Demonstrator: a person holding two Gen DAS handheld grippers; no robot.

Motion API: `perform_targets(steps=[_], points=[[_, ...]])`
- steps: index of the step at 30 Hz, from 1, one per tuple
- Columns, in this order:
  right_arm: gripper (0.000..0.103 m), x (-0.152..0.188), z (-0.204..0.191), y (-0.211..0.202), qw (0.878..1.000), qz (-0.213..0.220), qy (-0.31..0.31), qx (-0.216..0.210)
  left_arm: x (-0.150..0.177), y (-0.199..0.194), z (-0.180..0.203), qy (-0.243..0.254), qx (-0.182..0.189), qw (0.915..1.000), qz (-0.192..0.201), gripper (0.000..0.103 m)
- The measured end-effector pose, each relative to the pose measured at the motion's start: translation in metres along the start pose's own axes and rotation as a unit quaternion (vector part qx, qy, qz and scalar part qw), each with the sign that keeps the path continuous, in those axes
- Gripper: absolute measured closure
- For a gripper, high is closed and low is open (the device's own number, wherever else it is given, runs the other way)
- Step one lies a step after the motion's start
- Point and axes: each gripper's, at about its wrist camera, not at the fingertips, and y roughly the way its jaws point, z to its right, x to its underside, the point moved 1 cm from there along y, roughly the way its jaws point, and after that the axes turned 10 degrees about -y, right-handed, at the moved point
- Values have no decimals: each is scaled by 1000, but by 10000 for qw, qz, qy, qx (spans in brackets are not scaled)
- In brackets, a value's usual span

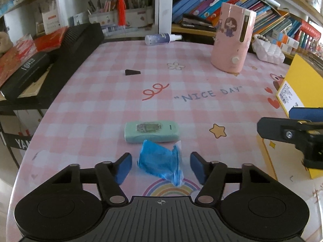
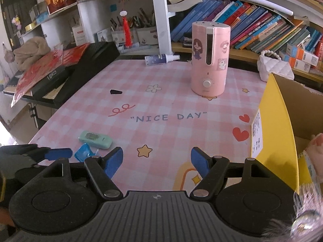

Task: Organize objects
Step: 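Grasp the blue plastic bag with the left tool, then grasp the mint-green block with the right tool while the left tool holds the bag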

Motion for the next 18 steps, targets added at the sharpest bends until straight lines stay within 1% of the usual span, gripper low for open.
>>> perform_targets(steps=[1, 2, 3, 7, 12, 18], points=[[30, 0, 0, 1, 10000, -8, -16, -5, -1, 2, -1, 5, 4, 10000, -4, 50], [30, 0, 0, 1, 10000, -16, -30, -13, -1, 3, -1, 22, 11, 10000, -17, 59], [30, -1, -1, 2, 10000, -24, -46, -25, -1, 4, -1, 44, 19, 10000, -38, 61], [30, -3, -4, 7, 9999, -41, -69, -116, 1, -6, -8, -35, 3, 10000, 32, 63], [30, -9, -19, 23, 9990, -120, -92, -414, 6, -27, -37, -423, -300, 9986, 76, 63], [30, -20, -50, 56, 9963, -243, -275, -778, 13, -56, -72, -887, -677, 9936, 167, 63]])
